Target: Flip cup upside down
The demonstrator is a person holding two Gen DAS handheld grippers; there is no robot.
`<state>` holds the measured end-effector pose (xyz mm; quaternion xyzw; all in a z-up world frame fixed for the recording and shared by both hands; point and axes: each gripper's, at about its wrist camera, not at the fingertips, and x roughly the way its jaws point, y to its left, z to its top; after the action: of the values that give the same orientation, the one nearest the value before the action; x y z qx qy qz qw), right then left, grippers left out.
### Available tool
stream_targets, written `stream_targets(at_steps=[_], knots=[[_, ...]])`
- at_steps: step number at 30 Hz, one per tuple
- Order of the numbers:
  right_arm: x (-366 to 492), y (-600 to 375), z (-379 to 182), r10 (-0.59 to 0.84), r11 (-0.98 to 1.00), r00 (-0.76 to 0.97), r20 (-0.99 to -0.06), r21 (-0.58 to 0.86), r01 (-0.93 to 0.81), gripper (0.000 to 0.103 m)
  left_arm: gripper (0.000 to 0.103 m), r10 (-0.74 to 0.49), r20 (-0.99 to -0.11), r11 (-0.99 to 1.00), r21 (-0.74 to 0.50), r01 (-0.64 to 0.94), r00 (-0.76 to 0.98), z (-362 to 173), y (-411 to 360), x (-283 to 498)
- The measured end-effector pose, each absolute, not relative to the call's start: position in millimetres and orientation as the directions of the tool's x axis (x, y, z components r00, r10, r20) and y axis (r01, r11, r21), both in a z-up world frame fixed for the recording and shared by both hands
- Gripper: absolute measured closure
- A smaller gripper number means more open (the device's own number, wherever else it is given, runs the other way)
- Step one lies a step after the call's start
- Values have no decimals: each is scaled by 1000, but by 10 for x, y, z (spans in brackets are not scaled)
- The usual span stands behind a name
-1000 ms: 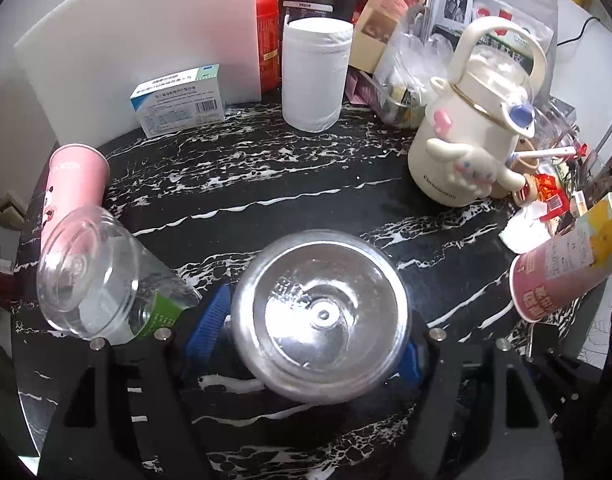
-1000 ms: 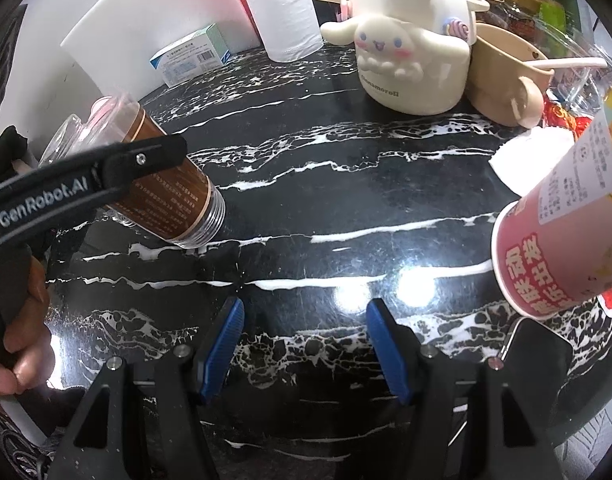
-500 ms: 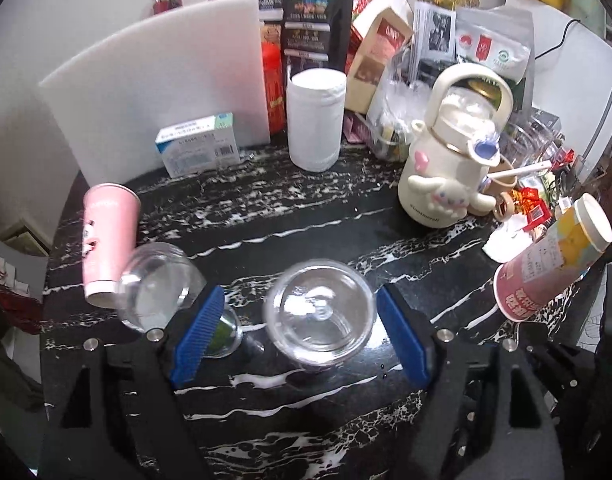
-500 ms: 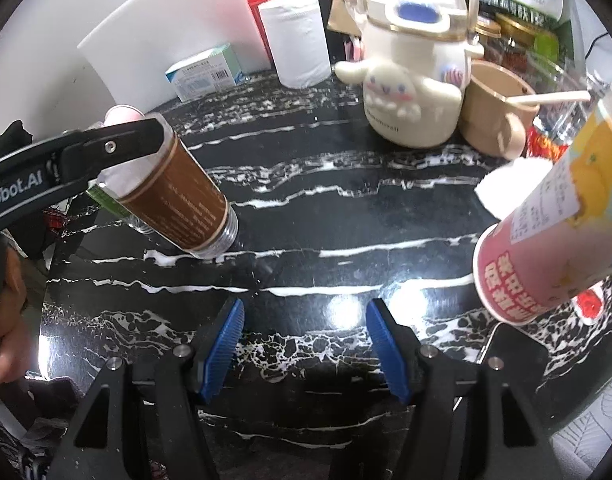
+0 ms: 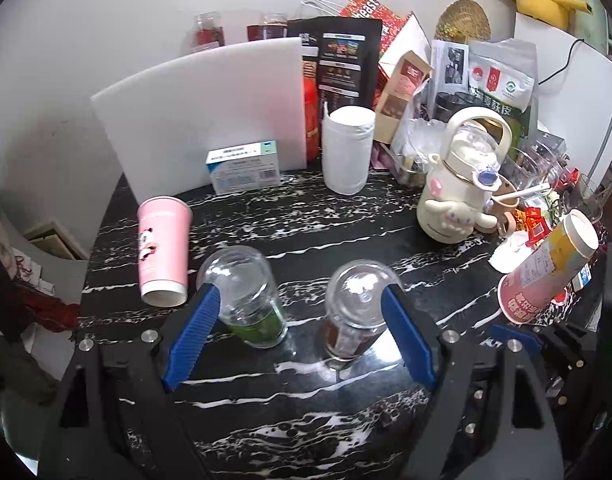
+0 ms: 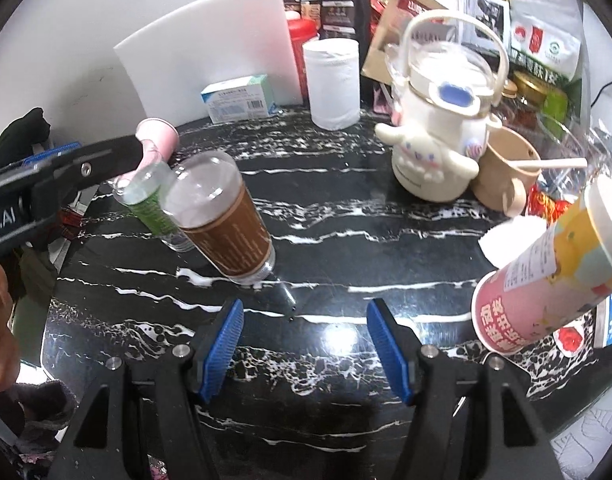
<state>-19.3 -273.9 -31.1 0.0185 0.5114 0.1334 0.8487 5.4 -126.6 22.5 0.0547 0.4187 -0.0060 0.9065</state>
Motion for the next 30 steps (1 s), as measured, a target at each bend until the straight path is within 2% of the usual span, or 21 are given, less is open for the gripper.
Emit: stream_targets(at_steps=[5,30], knots=[[-213,-2665,-220,219,969,473,-853,135,-205,32,17,72,-755,992,124,34,652,243,-1131,-73],[-241,-2284,-216,192,971,500,-844,90,-221,32,15,96,-813,995,85,-47,574,-155,-565,-326]])
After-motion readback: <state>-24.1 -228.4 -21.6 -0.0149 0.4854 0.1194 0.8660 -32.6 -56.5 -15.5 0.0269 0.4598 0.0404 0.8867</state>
